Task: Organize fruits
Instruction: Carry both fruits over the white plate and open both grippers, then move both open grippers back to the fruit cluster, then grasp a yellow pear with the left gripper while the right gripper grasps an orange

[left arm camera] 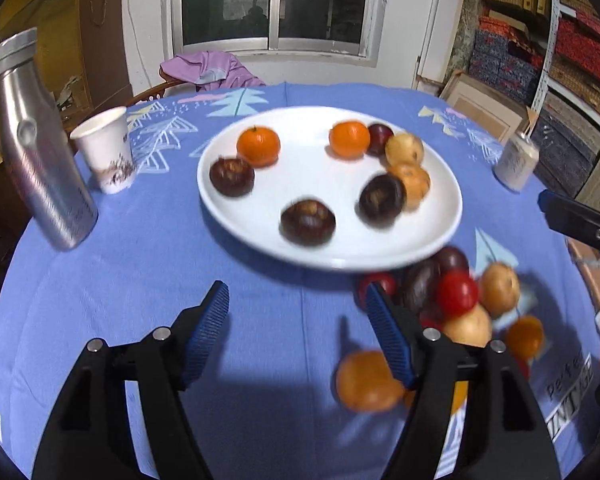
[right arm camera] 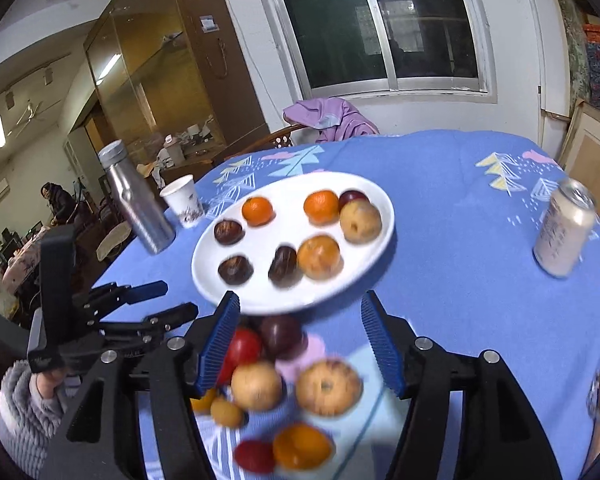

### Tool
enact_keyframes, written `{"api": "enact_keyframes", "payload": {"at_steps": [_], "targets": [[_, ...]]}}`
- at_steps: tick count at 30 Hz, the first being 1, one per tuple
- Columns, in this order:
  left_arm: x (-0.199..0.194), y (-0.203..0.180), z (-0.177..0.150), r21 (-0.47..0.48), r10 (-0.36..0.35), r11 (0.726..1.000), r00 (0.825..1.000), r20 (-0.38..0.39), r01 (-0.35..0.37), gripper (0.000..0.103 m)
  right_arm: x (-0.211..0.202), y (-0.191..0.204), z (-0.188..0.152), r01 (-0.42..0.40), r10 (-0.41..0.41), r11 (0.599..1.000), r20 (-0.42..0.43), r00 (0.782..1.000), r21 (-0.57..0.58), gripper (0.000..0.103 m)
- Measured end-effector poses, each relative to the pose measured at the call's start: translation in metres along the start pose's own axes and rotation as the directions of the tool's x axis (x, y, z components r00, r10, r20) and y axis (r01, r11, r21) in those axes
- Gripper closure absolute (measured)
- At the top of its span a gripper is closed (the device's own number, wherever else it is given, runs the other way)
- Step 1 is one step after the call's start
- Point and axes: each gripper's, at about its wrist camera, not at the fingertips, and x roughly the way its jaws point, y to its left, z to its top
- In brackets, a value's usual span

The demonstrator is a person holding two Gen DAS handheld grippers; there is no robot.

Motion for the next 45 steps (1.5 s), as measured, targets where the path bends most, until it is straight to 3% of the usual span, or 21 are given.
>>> {"api": "enact_keyframes", "payload": {"at_steps": [3, 7, 17, 19, 21, 26, 29, 31, 38, 40, 45], "targets": [[-0.002, -0.009, -0.015, 0.022, 0.007, 1.000, 1.000, -0.009, -0.007, 0.034, -0.010, -0.002, -0.024, 0.004, -0.004, 1.000, -0.001, 1.000, 0.000, 0.035], [-0.004, -0.012, -0.021, 0.028, 0.032, 0.999, 0.999, 0.003, -0.032, 0.024, -0.013, -0.007, -0.039, -0.003, 0.004, 1.000, -0.019, 1.000, 0.016, 0.035], [0.000, -0.016, -0.025, 0.042, -0.025, 0.999, 0.999, -0.031, 0.026, 0.022, -0.016, -0.013, -0.041, -0.013, 0.014, 1.000, -0.016, 1.000, 0.028, 0.034], [-0.004, -0.017, -0.032, 0.064, -0.040, 0.997, 0.999, -0.035, 0.043, 0.016, -0.017, -0.016, -0.042, -0.014, 0.014, 0.999, -0.018, 1.000, 0.037, 0.034], [-0.010, -0.014, -0.038, 0.088, 0.002, 0.996, 1.000, -0.026, 0.000, 0.010, -0.018, -0.017, -0.043, -0.015, 0.016, 0.999, -0.022, 1.000, 0.039, 0.034], [-0.013, -0.010, -0.042, 0.099, 0.018, 0.995, 1.000, -0.023, -0.016, 0.010, -0.016, -0.008, -0.050, -0.023, 0.023, 1.000, -0.048, 0.999, 0.001, 0.034], [-0.011, -0.018, -0.037, 0.133, 0.025, 0.991, 1.000, 0.004, -0.026, 0.015, -0.015, 0.001, -0.059, -0.017, 0.013, 0.999, -0.074, 0.997, -0.049, 0.034], [-0.008, -0.021, -0.032, 0.140, 0.002, 0.990, 1.000, 0.003, -0.003, 0.026, -0.015, 0.004, -0.066, -0.014, 0.008, 0.998, -0.089, 0.996, -0.068, 0.034], [0.001, -0.016, -0.029, 0.091, -0.134, 0.986, 0.990, -0.037, 0.136, 0.048, -0.010, 0.011, -0.079, -0.020, 0.004, 0.993, -0.134, 0.991, -0.117, 0.049], [0.004, -0.016, -0.028, 0.082, -0.183, 0.979, 0.982, -0.052, 0.187, 0.062, -0.008, 0.011, -0.080, -0.025, 0.007, 0.992, -0.144, 0.989, -0.121, 0.052], [0.008, -0.016, -0.028, 0.069, -0.217, 0.973, 0.974, -0.062, 0.221, 0.064, -0.002, -0.001, -0.076, -0.051, 0.044, 0.998, -0.153, 0.987, -0.046, 0.052]]}}
